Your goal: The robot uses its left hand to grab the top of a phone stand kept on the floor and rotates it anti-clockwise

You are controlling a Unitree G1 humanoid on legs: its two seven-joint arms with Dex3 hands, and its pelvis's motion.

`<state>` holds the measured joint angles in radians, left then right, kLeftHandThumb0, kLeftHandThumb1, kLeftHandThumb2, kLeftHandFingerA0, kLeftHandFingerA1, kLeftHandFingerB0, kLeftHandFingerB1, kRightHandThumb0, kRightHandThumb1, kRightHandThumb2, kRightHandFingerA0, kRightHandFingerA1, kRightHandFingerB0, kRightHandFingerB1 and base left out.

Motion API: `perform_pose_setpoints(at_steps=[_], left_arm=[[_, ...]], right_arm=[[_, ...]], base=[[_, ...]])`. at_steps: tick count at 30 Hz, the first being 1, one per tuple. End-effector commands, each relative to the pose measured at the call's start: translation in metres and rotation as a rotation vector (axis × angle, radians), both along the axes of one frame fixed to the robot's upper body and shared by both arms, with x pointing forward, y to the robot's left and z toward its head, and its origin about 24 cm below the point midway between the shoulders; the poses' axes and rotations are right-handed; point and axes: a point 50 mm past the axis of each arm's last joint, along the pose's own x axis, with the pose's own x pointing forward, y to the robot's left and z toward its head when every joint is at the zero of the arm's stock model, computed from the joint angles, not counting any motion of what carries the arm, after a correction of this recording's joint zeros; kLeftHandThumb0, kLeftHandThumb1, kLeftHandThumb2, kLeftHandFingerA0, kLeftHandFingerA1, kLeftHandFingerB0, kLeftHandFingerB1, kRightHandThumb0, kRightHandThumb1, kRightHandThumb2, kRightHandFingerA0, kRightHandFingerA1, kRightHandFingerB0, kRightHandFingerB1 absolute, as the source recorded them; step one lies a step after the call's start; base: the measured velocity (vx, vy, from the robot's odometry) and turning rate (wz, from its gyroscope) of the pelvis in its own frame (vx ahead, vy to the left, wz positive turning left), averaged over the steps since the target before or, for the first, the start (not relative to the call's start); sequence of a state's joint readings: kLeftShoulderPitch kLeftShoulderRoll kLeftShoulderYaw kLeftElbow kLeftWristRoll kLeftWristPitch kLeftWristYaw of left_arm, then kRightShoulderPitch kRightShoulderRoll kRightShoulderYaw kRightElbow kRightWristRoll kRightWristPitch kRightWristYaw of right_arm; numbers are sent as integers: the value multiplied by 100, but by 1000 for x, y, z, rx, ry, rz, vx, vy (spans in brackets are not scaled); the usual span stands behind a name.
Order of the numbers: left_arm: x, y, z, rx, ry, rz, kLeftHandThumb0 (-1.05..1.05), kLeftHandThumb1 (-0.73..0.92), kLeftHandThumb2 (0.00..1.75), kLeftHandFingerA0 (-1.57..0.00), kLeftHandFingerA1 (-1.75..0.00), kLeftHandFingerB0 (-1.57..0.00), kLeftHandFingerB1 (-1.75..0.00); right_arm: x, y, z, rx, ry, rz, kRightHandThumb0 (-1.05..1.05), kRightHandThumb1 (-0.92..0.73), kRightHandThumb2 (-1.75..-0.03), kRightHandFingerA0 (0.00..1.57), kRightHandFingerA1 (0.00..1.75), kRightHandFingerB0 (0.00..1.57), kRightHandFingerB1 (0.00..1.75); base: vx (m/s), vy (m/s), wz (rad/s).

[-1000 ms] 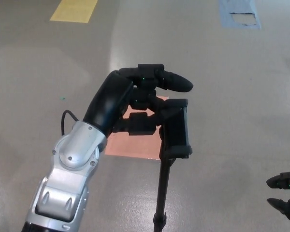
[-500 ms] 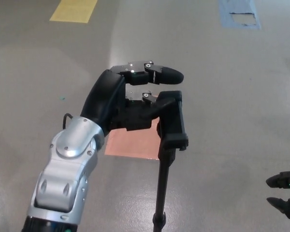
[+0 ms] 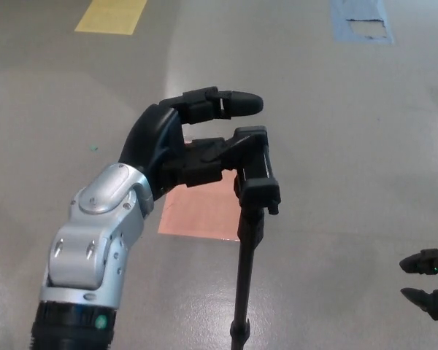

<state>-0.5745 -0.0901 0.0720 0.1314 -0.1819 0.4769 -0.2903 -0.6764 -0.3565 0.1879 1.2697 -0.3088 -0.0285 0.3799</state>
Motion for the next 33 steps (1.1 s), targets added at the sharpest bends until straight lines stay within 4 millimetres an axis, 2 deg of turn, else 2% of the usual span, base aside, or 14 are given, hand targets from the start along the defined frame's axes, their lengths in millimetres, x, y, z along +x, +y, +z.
perform_pose_setpoints(at_steps=[1, 13, 15, 16, 17, 19, 20, 21, 25, 26, 27, 28, 33], left_arm=[[-3, -2, -42, -156, 509, -113, -15, 66, 60, -101, -66, -78, -51], [-3, -2, -42, -159, 522, -119, -15, 66, 60, -101, -65, -78, -52], [-3, -2, -42, -155, 517, -123, -18, 65, 60, -100, -64, -72, -49], [-6, 0, -36, -122, 489, -200, -30, 37, 91, -1, -49, 0, -48], [-8, 1, -34, -100, 474, -235, -60, 40, 78, 0, -23, 0, -20], [-9, 2, -32, -78, 462, -264, -60, 40, 78, 0, -23, 0, -20], [-10, 2, -30, -50, 426, -285, -71, 43, 70, 0, -11, 0, -4], [-11, 3, -26, -8, 367, -322, -78, 48, 83, 0, -6, 0, -6], [-11, 4, -23, 12, 335, -354, -80, 48, 83, 0, -7, 0, -5], [-11, 4, -23, 18, 322, -359, -80, 56, 57, 0, -15, 0, 0], [-11, 5, -22, 22, 313, -363, -80, 56, 57, 0, -15, 0, 0], [-10, 6, -20, 43, 290, -376, -85, 50, 87, 0, -7, 0, -2], [-9, 9, -18, 57, 274, -382, -87, 50, 88, 0, -4, 0, 0]], right_arm=[[5, -3, 8, -11, 10, -8, -45, -69, -79, 25, 44, 8, 32], [5, -3, 9, -11, 9, -1, -44, -71, -78, 27, 44, 8, 31], [5, -4, 9, -10, 9, 0, -44, -71, -78, 27, 44, 8, 31], [6, -3, 9, -12, 10, 1, -44, -70, -78, 27, 44, 8, 30], [6, -4, 9, -12, 10, 0, -44, -70, -78, 27, 44, 8, 30], [6, -4, 9, -12, 10, -1, -44, -70, -78, 27, 44, 8, 30], [6, -4, 9, -11, 10, -3, -44, -71, -78, 27, 44, 8, 30], [6, -4, 9, -11, 8, -1, -44, -70, -78, 28, 46, 8, 32], [5, -4, 9, -9, 7, -1, -44, -70, -78, 29, 45, 8, 32], [5, -4, 9, -8, 8, 0, -44, -70, -78, 26, 44, 8, 30], [6, -4, 9, -7, 9, 1, -44, -70, -78, 26, 44, 8, 30], [6, -4, 9, -10, 12, 0, -45, -70, -78, 28, 44, 8, 31], [5, -4, 9, -13, 11, -3, -44, -70, -78, 26, 44, 8, 31]], base=[[0, 0, 0], [0, 0, 0], [0, 0, 0], [0, 0, 0], [0, 0, 0], [0, 0, 0], [0, 0, 0], [0, 0, 0], [0, 0, 0], [0, 0, 0], [0, 0, 0], [0, 0, 0], [0, 0, 0]])
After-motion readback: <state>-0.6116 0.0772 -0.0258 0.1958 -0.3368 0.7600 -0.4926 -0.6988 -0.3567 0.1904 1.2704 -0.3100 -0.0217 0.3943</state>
